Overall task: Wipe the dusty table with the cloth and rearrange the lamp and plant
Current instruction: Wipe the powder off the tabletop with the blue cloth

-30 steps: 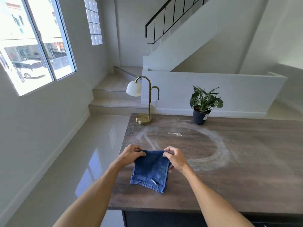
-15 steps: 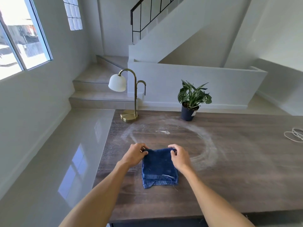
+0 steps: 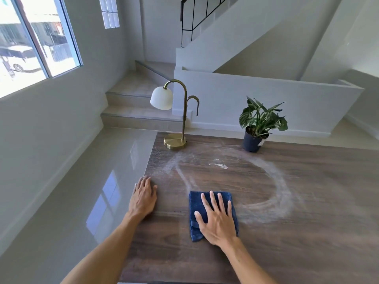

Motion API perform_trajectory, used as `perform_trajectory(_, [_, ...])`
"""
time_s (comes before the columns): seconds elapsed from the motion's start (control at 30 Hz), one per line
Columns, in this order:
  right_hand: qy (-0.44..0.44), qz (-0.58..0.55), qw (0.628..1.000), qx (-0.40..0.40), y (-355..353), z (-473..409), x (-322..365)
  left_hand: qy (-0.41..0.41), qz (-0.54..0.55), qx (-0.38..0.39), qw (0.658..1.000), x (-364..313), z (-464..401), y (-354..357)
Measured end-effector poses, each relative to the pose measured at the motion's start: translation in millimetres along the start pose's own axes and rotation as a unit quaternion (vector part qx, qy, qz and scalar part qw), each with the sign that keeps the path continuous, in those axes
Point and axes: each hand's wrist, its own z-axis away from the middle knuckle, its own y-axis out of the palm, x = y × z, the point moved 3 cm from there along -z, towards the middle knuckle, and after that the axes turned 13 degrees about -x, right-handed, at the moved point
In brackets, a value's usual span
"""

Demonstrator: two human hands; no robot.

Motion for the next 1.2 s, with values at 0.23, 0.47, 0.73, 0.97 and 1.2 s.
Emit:
perform_trajectory(0.23, [0.016, 0.006, 0.999, 0.031, 8, -38, -1, 0.044, -0.027, 0.033, 0.998, 12, -18, 11])
perform_trajectory(0.47, [0.025, -0.004, 1.000, 0.019, 14, -103, -13, 0.070, -0.022, 0.055, 0.996, 11, -45, 22])
perform_trajectory(0.73, [0.031, -0.023, 0.999, 0.023, 41, -194, 33, 0.031, 0.029, 0.082, 0.996, 19, -53, 35])
perform_trajectory(0.97, [-0.102, -0.039, 0.994, 0.027, 59, -198, 112, 0.000, 0.138, 0.045, 0.989, 21, -56, 26])
perform_trajectory(1.2, [-0.166, -0.033, 0.984, 0.048, 44, -125, 108, -0.008, 0.143, 0.042, 0.989, 26, -53, 30])
